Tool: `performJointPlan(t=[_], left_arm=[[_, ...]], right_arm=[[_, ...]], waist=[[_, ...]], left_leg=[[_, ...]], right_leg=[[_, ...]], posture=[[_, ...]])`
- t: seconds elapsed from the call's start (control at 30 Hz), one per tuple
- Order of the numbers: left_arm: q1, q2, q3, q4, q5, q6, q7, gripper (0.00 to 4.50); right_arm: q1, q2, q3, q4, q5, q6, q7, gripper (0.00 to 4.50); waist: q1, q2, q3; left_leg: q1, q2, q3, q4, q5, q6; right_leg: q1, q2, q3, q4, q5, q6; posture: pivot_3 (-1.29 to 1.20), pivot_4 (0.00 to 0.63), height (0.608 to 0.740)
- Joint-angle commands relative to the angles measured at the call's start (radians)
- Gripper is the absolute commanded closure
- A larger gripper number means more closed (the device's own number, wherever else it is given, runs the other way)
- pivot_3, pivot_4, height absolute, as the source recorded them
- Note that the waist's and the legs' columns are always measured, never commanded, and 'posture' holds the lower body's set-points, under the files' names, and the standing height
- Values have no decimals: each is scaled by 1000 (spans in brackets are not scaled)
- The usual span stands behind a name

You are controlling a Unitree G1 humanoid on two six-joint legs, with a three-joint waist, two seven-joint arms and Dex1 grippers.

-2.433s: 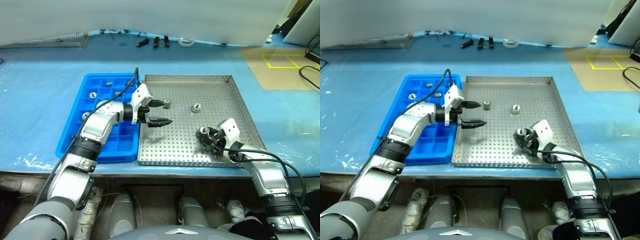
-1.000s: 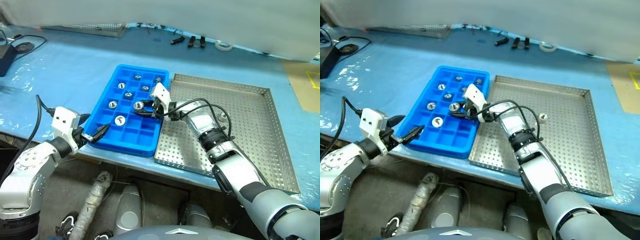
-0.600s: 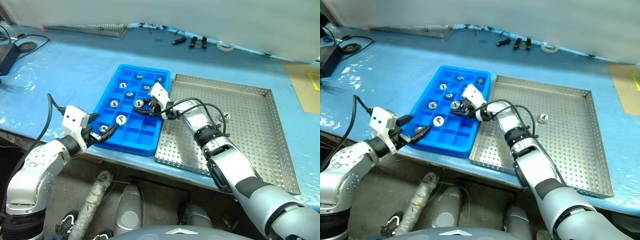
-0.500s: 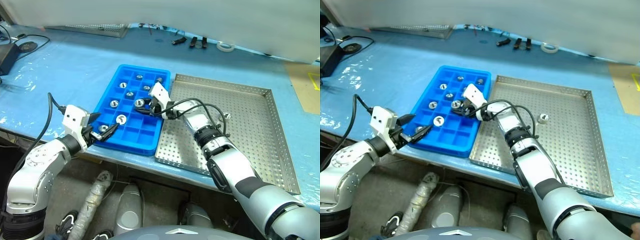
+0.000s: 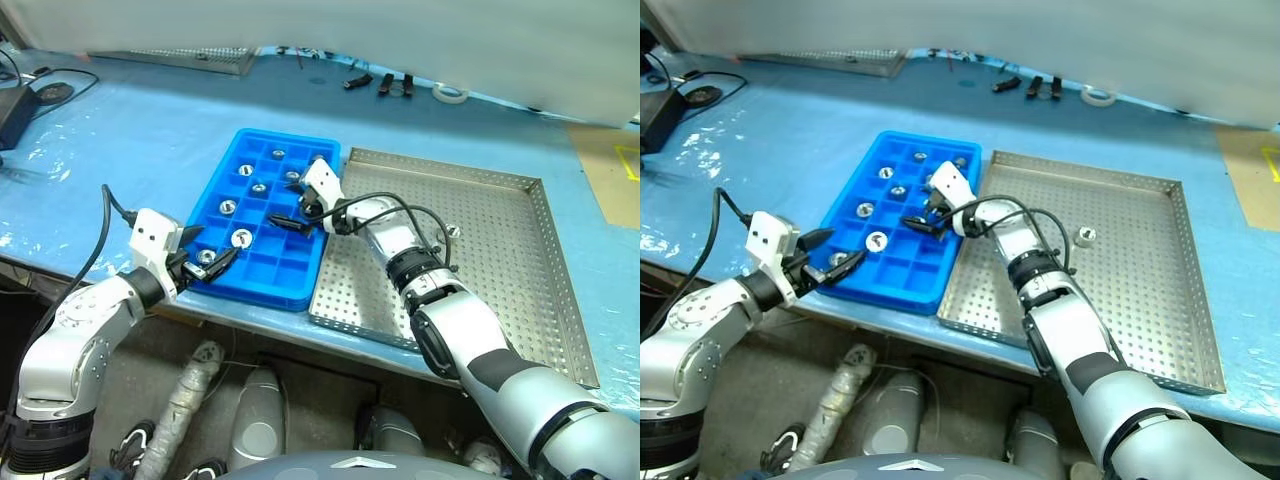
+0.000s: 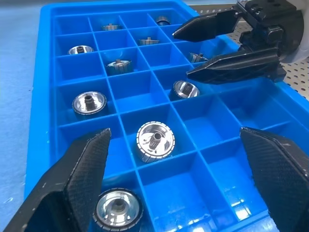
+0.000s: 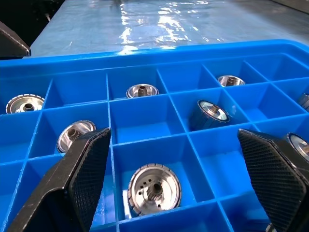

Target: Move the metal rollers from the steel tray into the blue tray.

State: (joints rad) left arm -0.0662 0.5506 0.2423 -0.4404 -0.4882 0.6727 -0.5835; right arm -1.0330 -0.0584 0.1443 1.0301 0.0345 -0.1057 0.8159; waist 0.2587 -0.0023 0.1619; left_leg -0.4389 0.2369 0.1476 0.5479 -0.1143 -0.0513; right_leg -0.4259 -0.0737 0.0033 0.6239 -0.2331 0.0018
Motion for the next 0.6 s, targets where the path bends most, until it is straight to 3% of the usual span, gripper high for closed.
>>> performJointPlan(t=[0.03, 0.3, 0.6], left_arm=[[-45, 11, -21, 15, -4, -30, -21, 0], [-233, -34, -174, 195, 29, -97, -97, 0], [-449, -123, -318, 438, 85, -192, -223, 0]], right_arm=[[-32, -27, -37, -52, 13, 2, -15, 46], [36, -173, -91, -267, -3, 110, -126, 46], [272, -340, -181, -679, -20, 270, -305, 46]], waist=[[-3, 0, 0], [-44, 1, 1], [-135, 1, 1]], left_leg=[[0, 0, 0, 0, 0, 0], [-1, 1, 0, 7, 3, -5], [0, 0, 1, 10, 3, -5]], right_leg=[[0, 0, 0, 0, 0, 0], [2, 0, 0, 2, 0, 1], [3, 1, 1, 3, 3, 6]], posture=[[338, 150, 740], [154, 150, 740], [-49, 150, 740]])
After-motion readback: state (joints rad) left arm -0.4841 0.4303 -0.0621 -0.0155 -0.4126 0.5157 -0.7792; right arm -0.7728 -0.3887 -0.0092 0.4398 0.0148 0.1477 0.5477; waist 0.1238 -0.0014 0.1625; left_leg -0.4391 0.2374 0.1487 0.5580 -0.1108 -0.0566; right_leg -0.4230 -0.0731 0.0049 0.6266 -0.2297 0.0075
